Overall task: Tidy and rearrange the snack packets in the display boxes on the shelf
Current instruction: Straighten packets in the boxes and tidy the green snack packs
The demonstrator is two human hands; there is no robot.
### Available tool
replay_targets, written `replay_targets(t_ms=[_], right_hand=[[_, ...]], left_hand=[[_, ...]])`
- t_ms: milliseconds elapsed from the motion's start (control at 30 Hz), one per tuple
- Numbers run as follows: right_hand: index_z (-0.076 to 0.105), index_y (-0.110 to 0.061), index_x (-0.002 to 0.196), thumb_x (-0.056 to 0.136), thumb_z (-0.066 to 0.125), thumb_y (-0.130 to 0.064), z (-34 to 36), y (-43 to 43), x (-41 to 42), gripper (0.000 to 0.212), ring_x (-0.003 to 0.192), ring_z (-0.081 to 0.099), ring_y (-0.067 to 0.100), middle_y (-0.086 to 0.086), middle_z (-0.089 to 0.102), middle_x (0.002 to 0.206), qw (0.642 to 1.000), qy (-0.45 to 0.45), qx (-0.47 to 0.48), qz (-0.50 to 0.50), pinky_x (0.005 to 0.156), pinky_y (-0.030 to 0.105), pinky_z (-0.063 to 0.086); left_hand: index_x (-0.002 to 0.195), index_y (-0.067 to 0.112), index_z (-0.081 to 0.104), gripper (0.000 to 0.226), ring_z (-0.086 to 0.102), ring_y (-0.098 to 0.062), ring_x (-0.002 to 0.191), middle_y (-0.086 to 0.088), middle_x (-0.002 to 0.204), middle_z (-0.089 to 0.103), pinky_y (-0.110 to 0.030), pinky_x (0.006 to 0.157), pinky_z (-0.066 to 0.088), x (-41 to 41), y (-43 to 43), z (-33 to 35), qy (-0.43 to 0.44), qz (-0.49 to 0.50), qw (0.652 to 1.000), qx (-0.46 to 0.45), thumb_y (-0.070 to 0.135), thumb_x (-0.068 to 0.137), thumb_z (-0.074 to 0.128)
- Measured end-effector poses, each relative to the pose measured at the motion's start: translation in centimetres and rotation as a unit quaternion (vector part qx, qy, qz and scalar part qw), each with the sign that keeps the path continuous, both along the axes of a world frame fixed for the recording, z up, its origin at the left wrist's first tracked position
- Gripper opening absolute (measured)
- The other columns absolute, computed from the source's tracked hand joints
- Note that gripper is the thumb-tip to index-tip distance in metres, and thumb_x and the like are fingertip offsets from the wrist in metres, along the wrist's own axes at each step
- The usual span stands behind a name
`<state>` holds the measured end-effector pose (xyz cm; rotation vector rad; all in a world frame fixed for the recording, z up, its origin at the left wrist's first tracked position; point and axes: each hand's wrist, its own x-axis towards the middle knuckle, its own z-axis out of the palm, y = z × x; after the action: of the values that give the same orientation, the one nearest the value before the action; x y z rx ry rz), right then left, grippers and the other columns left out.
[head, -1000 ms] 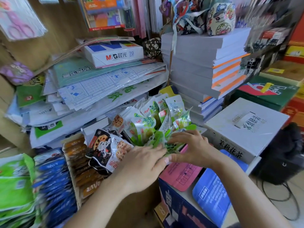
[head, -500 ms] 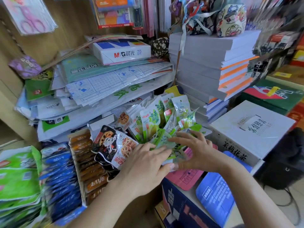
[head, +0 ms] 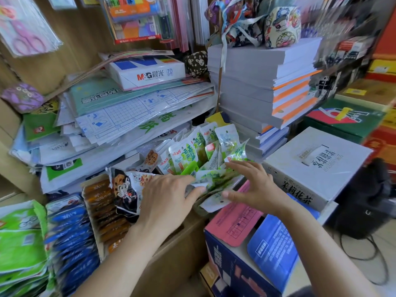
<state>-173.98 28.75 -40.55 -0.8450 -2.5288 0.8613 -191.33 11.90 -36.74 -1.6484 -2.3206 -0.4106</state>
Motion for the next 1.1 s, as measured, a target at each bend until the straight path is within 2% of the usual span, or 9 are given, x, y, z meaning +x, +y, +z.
replay_targets(t_ms=[133, 200, 267, 367, 467, 567, 767, 933, 1100], right_hand=[[0.055, -0.043, 0.133, 0.072, 0.058, -0.077, 0.0, 1.2, 0.1, 0.07, 0.131, 0.044, 0.017, -0.01, 0.055, 0.136, 0.994, 0.056, -0.021, -0.088, 0.107, 0.057, 0.037], [0.059, -0.039, 0.13, 0.075, 0.066, -0.068, -0.1, 1.7, 0.1, 0.062, 0.128, 0.048, 0.017, -0.008, 0.057, 0.135, 0.993, 0.061, -0.032, -0.092, 0.106, 0.053, 0.041], [0.061, -0.034, 0.13, 0.083, 0.073, -0.049, -0.3, 2.4, 0.1, 0.051, 0.126, 0.054, 0.019, -0.004, 0.058, 0.137, 0.989, 0.084, -0.069, -0.099, 0.105, 0.046, 0.045], [0.062, -0.032, 0.129, 0.09, 0.07, -0.027, -0.3, 3.0, -0.2, 0.04, 0.11, 0.064, 0.021, -0.002, 0.061, 0.128, 0.975, 0.138, -0.104, -0.138, 0.091, 0.04, 0.055], [0.062, -0.027, 0.129, 0.092, 0.066, -0.016, 0.7, 4.3, -1.4, 0.039, 0.098, 0.065, 0.016, 0.0, 0.063, 0.119, 0.978, 0.135, -0.043, -0.156, 0.081, 0.036, 0.055], [0.061, -0.026, 0.131, 0.089, 0.068, -0.015, 2.0, 6.8, -3.6, 0.044, 0.113, 0.059, 0.025, 0.003, 0.06, 0.129, 0.989, 0.076, 0.069, -0.108, 0.095, 0.044, 0.049], [0.024, -0.041, 0.154, 0.089, 0.068, -0.034, 4.4, 9.5, -8.2, 0.079, 0.148, 0.013, 0.027, -0.008, 0.016, 0.164, 0.966, -0.162, 0.194, 0.05, 0.112, 0.057, 0.018], [0.03, -0.046, 0.151, 0.084, 0.07, -0.053, 4.2, 9.7, -8.1, 0.078, 0.142, 0.023, 0.028, 0.001, 0.038, 0.142, 0.937, -0.258, 0.226, 0.059, 0.111, 0.053, 0.021], [0.052, -0.042, 0.137, 0.081, 0.074, -0.047, 4.4, 9.5, -5.6, 0.059, 0.125, 0.04, 0.028, 0.003, 0.048, 0.129, 0.941, -0.196, 0.272, 0.049, 0.098, 0.046, 0.032]], left_hand=[[0.121, 0.026, 0.069, 0.04, 0.06, -0.003, 0.074, 0.011, 0.096, 0.074, -0.01, 0.059, 0.037, 0.7, 1.0, 1.0, -0.057, 0.003, 0.996, 0.069, 0.052, 0.099, 0.049], [0.139, 0.031, 0.055, 0.049, 0.057, -0.007, 0.12, 0.01, 0.139, 0.059, -0.02, 0.096, 0.046, 1.5, 1.6, 0.9, -0.093, -0.034, 0.995, 0.024, 0.057, 0.099, 0.046], [0.149, 0.042, 0.038, 0.064, 0.034, -0.011, 0.143, 0.015, 0.157, 0.036, -0.036, 0.116, 0.03, 2.5, 2.0, 0.7, -0.106, -0.062, 0.99, -0.065, 0.071, 0.092, 0.044], [0.149, 0.046, 0.038, 0.061, 0.033, -0.011, 0.14, 0.021, 0.154, 0.039, -0.035, 0.114, 0.03, 3.0, 2.1, 0.1, -0.08, -0.089, 0.987, -0.108, 0.065, 0.093, 0.051], [0.139, 0.04, 0.055, 0.041, 0.054, -0.011, 0.126, 0.019, 0.137, 0.06, -0.03, 0.107, 0.04, 3.5, 1.9, -0.7, -0.073, -0.137, 0.987, -0.033, 0.035, 0.099, 0.06], [0.126, 0.034, 0.067, 0.047, 0.071, -0.014, 0.101, 0.013, 0.116, 0.073, -0.032, 0.09, 0.055, 4.2, 1.7, -1.9, -0.066, -0.174, 0.983, 0.01, 0.013, 0.086, 0.078], [0.116, 0.03, 0.071, 0.053, 0.071, -0.022, 0.106, 0.011, 0.113, 0.074, -0.039, 0.071, 0.064, 4.8, 1.2, -3.6, -0.047, -0.174, 0.982, 0.051, -0.002, 0.075, 0.081], [0.116, 0.027, 0.072, 0.048, 0.069, -0.026, 0.112, 0.009, 0.116, 0.074, -0.04, 0.072, 0.062, 5.1, 1.0, -4.0, -0.052, -0.162, 0.983, 0.067, -0.001, 0.078, 0.079], [0.12, 0.03, 0.068, 0.05, 0.067, -0.028, 0.116, 0.011, 0.119, 0.072, -0.042, 0.083, 0.061, 5.7, 1.2, -4.6, -0.071, -0.158, 0.983, 0.064, -0.001, 0.082, 0.075]])
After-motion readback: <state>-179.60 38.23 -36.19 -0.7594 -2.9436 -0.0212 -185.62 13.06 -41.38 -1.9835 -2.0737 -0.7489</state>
